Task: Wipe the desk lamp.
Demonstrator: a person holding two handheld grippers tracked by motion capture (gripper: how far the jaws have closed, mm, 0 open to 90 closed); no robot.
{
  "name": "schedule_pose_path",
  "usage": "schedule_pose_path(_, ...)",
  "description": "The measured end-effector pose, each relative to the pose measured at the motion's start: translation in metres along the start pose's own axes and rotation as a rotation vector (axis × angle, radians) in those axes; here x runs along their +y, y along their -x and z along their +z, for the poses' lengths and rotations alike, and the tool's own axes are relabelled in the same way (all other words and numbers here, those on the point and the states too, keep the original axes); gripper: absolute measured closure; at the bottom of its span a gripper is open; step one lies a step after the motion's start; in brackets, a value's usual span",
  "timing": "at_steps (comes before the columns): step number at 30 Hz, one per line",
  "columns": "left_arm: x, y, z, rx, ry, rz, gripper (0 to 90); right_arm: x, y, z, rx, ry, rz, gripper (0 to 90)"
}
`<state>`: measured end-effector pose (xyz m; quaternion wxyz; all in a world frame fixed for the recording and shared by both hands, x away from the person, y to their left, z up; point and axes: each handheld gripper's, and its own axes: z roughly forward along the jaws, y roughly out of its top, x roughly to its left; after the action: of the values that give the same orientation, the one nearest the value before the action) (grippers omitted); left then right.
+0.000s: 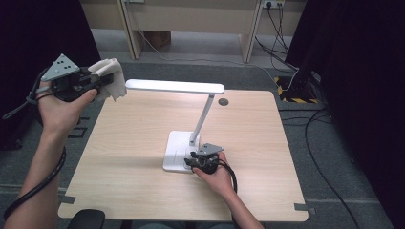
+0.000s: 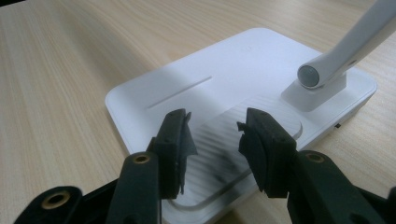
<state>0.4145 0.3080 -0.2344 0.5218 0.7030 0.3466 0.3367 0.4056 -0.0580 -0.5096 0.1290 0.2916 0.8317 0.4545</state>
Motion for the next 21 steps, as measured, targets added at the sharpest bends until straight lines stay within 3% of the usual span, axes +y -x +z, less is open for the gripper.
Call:
schedule_pose_path(12, 0.004, 0.008, 0.018, 0.013, -0.014, 0.003, 81.9, 0.000, -0.001, 0.000, -0.002, -0.003, -0.019, 59.7)
schedule_pose_path(21, 0.015, 0.016, 0.020, 0.061, 0.058, 0.006, 81.9, 0.000, -0.001, 0.000, -0.003, 0.000, -0.020, 59.8)
